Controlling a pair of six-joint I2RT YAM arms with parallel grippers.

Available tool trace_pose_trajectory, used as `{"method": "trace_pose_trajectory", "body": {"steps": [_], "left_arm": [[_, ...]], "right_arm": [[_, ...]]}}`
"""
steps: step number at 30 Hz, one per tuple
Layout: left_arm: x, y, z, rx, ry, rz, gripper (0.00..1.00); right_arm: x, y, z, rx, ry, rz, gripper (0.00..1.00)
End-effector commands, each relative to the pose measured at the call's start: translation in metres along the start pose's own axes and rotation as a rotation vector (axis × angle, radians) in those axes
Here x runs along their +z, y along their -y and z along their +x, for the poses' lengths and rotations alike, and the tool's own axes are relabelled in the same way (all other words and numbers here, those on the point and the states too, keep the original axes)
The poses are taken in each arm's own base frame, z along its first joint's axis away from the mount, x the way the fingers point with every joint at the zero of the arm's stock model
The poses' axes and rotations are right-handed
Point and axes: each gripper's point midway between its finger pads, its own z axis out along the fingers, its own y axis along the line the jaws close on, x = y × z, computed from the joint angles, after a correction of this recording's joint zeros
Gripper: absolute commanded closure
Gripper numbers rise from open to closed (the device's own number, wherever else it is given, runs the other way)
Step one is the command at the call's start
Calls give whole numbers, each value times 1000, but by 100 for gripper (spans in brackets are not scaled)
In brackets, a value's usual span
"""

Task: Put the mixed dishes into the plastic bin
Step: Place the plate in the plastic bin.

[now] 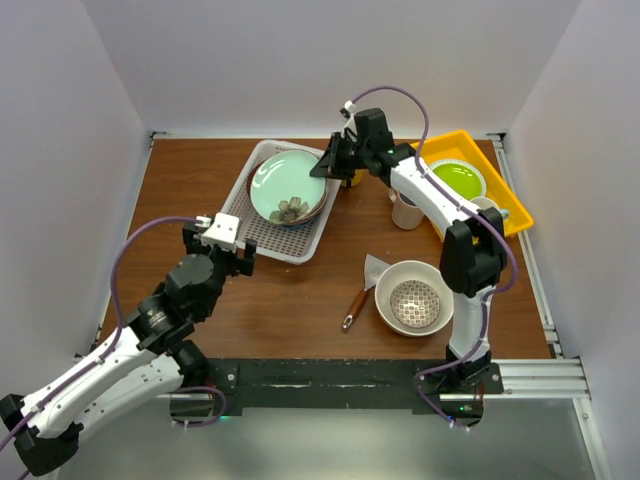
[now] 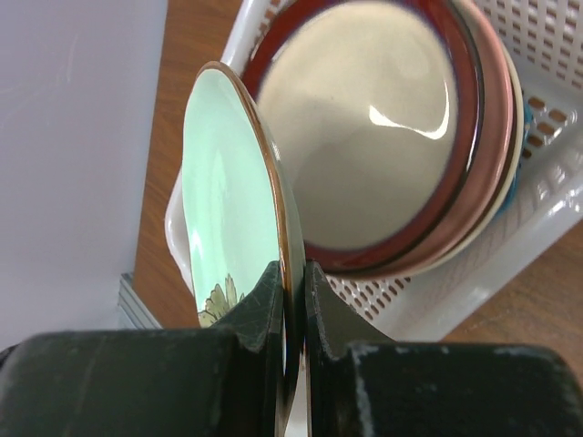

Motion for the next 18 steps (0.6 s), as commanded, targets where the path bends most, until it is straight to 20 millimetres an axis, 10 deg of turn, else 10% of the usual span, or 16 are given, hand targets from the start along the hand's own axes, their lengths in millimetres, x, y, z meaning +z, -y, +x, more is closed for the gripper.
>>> {"method": "trace_pose_trajectory", "body": {"steps": [1,18], "left_arm": [[-6,-16,-11,-75,50,-75,7],[-9,-26,-7,-69,56,-115,5]], "right_arm": [[-9,-52,-51,-34,118,-177,100],[30,-39,-71,-1,138,-200,95]]}}
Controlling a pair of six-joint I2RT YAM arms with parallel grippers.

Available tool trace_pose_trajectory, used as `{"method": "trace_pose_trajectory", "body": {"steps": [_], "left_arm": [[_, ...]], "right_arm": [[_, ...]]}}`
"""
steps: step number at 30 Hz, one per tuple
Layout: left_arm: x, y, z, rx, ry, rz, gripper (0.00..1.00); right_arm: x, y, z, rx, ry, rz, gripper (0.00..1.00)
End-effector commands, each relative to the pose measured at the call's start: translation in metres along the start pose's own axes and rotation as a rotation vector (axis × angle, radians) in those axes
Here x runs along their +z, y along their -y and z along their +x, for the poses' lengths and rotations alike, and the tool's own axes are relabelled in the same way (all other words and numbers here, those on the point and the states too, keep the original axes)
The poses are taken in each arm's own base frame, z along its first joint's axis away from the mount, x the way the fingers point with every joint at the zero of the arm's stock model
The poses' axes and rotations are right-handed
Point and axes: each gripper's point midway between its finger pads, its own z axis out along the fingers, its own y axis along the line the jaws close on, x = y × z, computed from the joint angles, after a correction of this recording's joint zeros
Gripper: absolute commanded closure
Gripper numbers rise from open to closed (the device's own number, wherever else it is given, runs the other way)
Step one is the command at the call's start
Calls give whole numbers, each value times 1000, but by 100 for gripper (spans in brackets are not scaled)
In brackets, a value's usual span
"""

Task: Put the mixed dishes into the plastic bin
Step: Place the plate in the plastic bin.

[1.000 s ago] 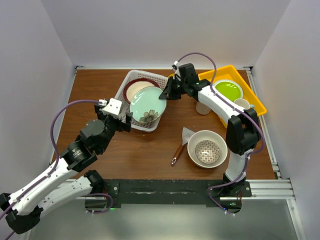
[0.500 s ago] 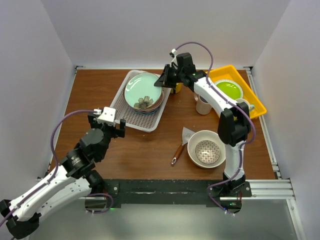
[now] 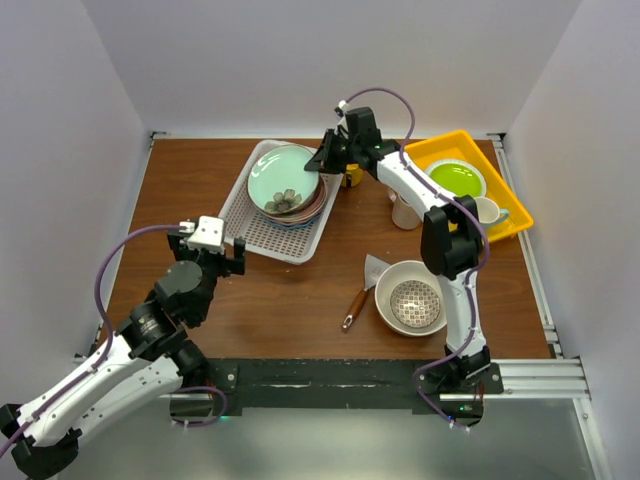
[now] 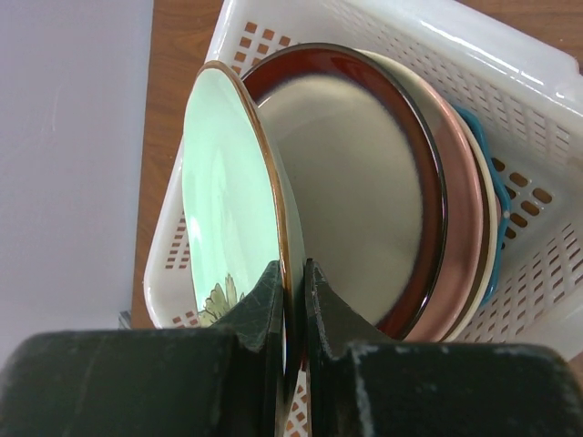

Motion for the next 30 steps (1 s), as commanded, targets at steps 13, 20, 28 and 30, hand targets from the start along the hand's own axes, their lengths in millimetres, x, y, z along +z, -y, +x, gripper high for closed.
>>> {"method": "trace_pose_trajectory", "body": {"steps": [13,20,28,30], "left_arm": [[3,-1,-1,-16,8,-16,5],[2,-1,-3,-21,13,-12,5],[1,3,-4,-24,20,9,5],[1,2,-4,-24,21,9,5]], "right_arm": [[-8,-43,-37,-50,100,-147,56],[-10,-22,-37,-140,111,-44,48],[-12,2,-36,-231,108,66,46],[-12,4,-34,-235,104,73,46]]}}
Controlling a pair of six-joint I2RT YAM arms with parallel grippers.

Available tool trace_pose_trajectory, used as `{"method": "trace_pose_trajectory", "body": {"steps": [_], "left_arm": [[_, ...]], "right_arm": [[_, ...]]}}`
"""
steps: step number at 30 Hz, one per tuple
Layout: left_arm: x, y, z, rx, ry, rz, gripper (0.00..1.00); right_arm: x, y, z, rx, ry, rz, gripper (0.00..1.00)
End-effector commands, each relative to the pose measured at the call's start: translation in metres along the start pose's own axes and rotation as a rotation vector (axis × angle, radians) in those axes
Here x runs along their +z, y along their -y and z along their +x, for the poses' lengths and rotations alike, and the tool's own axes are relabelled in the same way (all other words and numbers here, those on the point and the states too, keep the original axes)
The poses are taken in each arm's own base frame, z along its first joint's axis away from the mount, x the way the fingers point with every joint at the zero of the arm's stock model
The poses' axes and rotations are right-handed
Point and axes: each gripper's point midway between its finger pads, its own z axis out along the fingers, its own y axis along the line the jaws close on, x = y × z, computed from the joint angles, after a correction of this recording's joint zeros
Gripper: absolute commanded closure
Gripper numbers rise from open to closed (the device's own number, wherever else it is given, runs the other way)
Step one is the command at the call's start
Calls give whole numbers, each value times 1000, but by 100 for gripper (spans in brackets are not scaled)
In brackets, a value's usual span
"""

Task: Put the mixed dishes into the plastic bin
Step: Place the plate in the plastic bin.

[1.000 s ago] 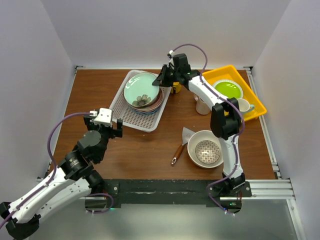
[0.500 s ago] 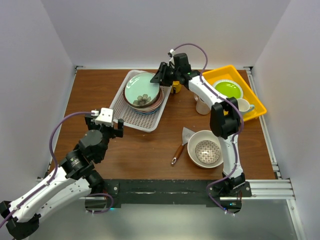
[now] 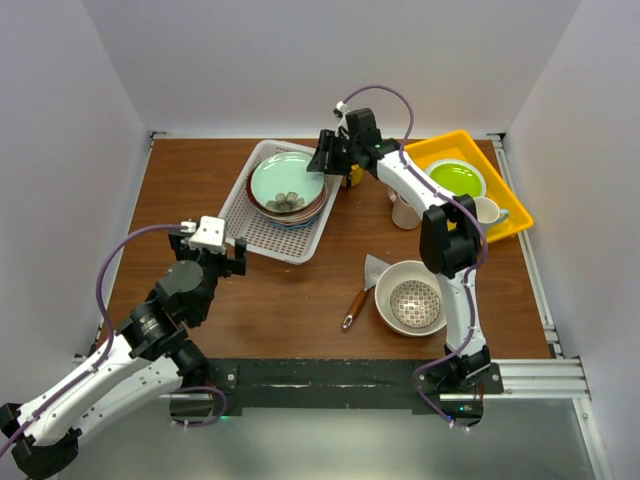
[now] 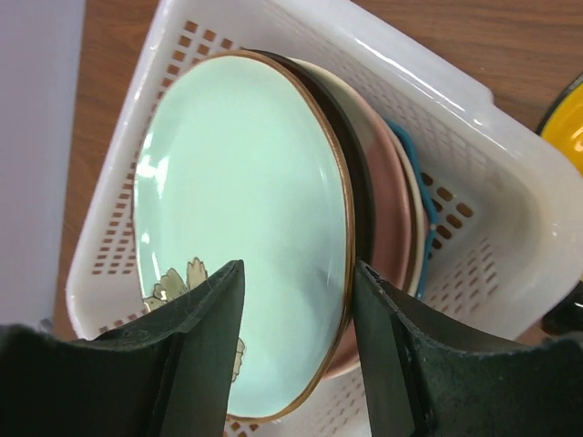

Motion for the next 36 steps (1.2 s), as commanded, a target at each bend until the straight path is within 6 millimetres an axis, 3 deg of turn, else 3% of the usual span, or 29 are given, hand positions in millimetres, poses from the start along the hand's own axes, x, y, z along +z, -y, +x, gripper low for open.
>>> {"method": "trace_pose_trajectory", "body": {"steps": [1,7,14,16,17,18,19,21,22,24,25,26,31,36], "left_arm": [[0,0,-5,-28,24,2,5],[0,1,-6,-29,29,11,5],[-2,4,-10,-53,53,37,3],[-2,6,-11,-64,59,50,3],[-2,6,-11,-68,61,54,3],[-3,7,-12,-74,64,60,2],[-2,8,-12,-77,62,66,2],[-2,10,-13,-85,65,78,2],[-1,12,-13,-90,66,88,2],[-1,13,-14,-102,69,99,2],[-1,15,-15,-108,73,111,2],[0,17,-15,-116,72,118,2],[0,25,-18,-147,77,168,1],[0,34,-20,-176,77,212,1]], "right_arm": [[-17,-15,-32,-99,92,1,46],[-24,-11,-35,-150,103,42,45],[-58,-20,-42,-272,132,48,42],[-81,-35,-46,-363,149,13,37],[-84,-38,-35,-396,120,-23,36],[-106,-52,-41,-480,152,-53,32],[-115,-57,-39,-519,154,-81,31],[-131,-66,-22,-581,134,-146,26],[-156,-80,-27,-674,178,-177,25],[-168,-81,-11,-730,164,-212,19],[-191,-92,-13,-796,206,-224,17],[-194,-88,-3,-817,192,-230,16],[-249,-102,14,-978,245,-270,9],[-273,-86,31,-1007,232,-281,8]]}}
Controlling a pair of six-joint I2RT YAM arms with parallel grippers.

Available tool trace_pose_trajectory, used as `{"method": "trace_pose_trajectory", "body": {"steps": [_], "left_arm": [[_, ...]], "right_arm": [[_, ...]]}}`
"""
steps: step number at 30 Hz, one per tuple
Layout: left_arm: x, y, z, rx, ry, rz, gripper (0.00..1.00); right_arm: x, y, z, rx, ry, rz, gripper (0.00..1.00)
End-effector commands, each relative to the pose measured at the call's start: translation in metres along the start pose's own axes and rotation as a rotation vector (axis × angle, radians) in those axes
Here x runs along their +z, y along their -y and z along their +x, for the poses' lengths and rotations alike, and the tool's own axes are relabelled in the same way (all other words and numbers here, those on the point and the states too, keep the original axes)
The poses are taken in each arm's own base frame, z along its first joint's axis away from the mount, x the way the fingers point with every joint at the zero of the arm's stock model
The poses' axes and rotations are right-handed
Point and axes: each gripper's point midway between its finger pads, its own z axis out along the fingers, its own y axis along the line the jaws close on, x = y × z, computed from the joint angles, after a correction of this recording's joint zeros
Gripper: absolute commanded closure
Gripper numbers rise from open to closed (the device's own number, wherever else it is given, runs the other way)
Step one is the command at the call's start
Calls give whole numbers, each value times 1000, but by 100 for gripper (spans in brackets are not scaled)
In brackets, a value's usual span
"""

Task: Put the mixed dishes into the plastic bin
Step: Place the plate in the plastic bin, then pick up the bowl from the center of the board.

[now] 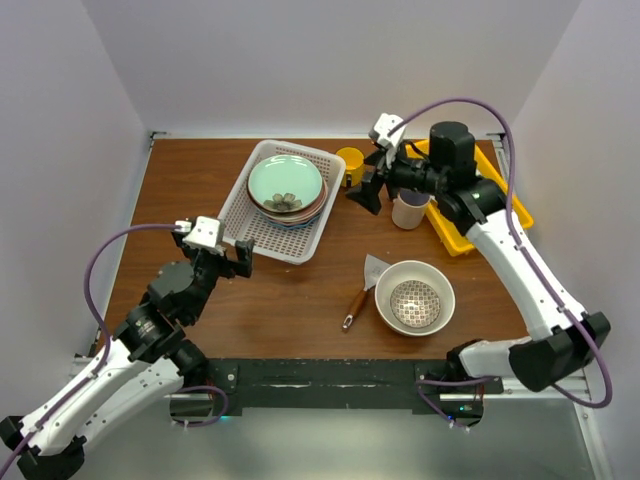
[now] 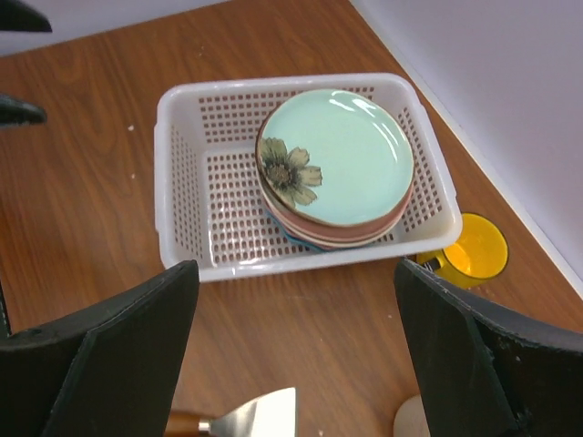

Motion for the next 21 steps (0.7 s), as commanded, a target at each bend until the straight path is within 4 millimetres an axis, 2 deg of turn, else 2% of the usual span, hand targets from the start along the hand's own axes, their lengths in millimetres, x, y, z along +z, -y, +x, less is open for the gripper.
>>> {"method": "trace_pose_trajectory", "body": {"steps": [1,3,4,6,7,9,11,12,13,15,21], "left_arm": [[3,15,-11,-71,41,69,1],[4,18,-10,-83,38,80,1],[4,22,-10,-89,36,99,1],[5,29,-10,-110,33,131,1],[5,32,-9,-120,31,144,1],[4,40,-8,-154,31,184,1],[4,47,-6,-193,24,211,1],[2,54,-7,-209,27,247,1],[2,57,-6,-222,25,263,1],[0,67,-5,-261,17,313,1],[-5,94,-7,-355,-14,440,1]], "right_arm": [[-22,-6,16,-59,-16,-48,6],[-36,-6,19,-54,3,-44,5],[-42,-1,28,-37,-4,-29,3],[-54,-5,26,-37,27,-39,3],[-59,-2,34,-20,22,-35,3],[-66,-8,39,2,14,-46,3],[-70,-10,54,30,8,-45,2],[-77,-12,48,4,42,-38,2],[-80,-11,60,23,33,-24,2],[-87,-13,61,17,47,-15,2],[-100,-9,80,64,67,12,2]]}}
